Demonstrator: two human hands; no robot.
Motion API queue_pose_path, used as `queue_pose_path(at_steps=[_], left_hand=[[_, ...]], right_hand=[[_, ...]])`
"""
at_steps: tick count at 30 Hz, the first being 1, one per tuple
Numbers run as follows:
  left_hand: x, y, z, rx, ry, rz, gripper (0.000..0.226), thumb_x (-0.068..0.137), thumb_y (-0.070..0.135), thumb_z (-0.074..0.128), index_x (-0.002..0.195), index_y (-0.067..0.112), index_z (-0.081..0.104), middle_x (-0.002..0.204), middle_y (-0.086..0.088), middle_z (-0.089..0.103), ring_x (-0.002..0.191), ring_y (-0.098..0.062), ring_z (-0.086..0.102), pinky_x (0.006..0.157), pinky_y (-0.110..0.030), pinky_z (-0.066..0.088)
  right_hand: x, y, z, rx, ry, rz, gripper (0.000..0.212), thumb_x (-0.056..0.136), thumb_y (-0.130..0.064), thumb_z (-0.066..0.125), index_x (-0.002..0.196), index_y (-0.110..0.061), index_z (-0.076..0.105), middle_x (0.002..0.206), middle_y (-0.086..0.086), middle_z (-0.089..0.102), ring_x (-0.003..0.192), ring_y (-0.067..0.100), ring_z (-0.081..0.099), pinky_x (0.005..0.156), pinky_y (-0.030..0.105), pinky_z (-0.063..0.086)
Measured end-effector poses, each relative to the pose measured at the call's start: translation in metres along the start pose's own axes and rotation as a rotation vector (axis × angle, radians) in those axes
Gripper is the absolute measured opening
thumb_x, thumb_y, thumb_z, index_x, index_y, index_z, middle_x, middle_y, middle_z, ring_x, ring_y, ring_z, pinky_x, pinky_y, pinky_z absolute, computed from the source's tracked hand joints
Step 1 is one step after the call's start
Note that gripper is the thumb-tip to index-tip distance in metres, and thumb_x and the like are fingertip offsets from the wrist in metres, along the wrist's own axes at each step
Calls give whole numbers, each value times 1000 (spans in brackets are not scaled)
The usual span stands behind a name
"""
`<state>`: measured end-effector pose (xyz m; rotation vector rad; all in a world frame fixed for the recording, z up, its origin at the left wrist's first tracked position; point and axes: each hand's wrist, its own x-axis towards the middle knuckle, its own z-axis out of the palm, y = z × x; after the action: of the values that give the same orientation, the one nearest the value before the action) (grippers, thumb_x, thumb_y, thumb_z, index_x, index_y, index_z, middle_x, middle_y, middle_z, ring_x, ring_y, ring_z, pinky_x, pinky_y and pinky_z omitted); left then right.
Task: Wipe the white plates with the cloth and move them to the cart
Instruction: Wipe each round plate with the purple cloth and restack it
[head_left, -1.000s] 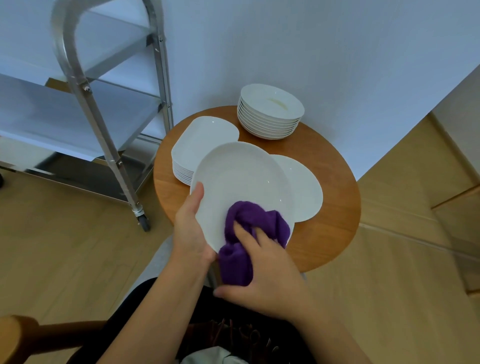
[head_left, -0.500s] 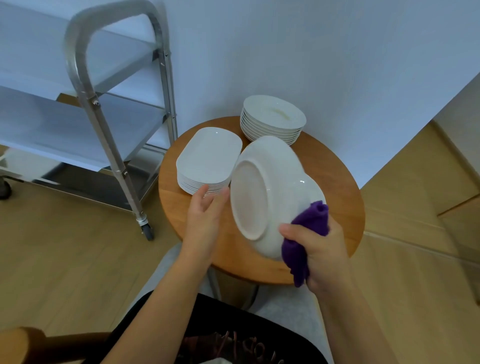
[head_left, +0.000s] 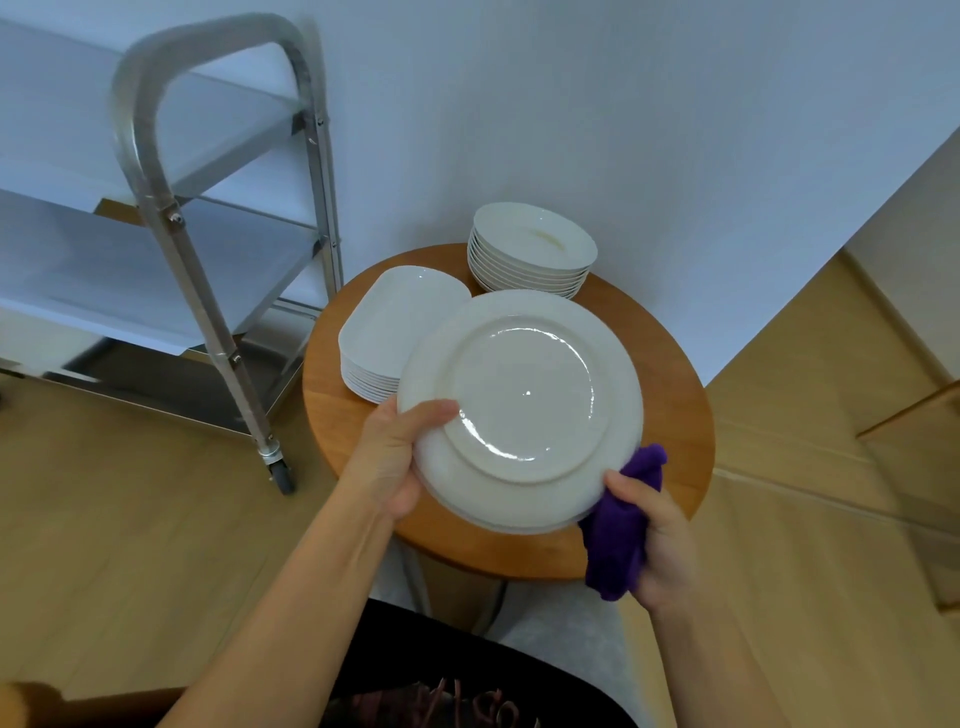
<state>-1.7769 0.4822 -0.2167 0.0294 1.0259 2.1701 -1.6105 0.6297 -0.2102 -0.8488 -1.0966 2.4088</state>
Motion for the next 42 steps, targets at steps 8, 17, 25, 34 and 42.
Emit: queue_pose_path(at_steps=[8, 17, 25, 34, 42], left_hand=[[-2, 35, 15, 329, 99, 155, 47, 55, 6, 78, 98, 19, 62, 91, 1, 74, 82, -20, 70, 63, -35, 58], [-8, 55, 43, 1072, -238, 173, 48, 57, 16, 87, 100, 19, 65, 95, 2, 71, 90, -14, 67, 76, -34, 58], [-12, 65, 53, 1175, -459, 120, 57, 55, 15, 84, 107, 13, 62, 100, -1, 69, 92, -13, 65, 80, -34, 57], [-19, 70, 50, 1070, -484, 229, 59, 45, 38, 80, 100, 28, 62, 96, 8, 71, 93, -7, 66, 70, -20, 55], [-20, 71, 35, 578, -353, 239, 64, 41, 17, 79, 103, 9, 63, 102, -10, 71, 95, -29, 68, 69, -36, 58]], right_hand=[[11, -58, 19, -419, -88, -405, 35, 56, -17, 60, 90, -19, 53, 65, -8, 60, 58, 7, 56, 52, 21, 47], [24, -94, 105, -2026, -533, -522, 119, 62, -62, 72, 148, -42, -8, 156, -7, -18, 143, 14, -15, 116, 36, 0], [22, -98, 117, -2238, -567, -829, 90, 45, -75, 72, 119, -31, 45, 119, -8, 41, 106, 14, 35, 88, 29, 36], [21, -121, 114, -1774, -553, -462, 62, 43, -67, 77, 92, -39, 51, 90, -22, 58, 83, -1, 57, 66, 20, 49], [18, -116, 70, -1069, -264, -472, 54, 39, -55, 84, 89, -49, 61, 93, -16, 68, 85, 11, 68, 73, 34, 55]])
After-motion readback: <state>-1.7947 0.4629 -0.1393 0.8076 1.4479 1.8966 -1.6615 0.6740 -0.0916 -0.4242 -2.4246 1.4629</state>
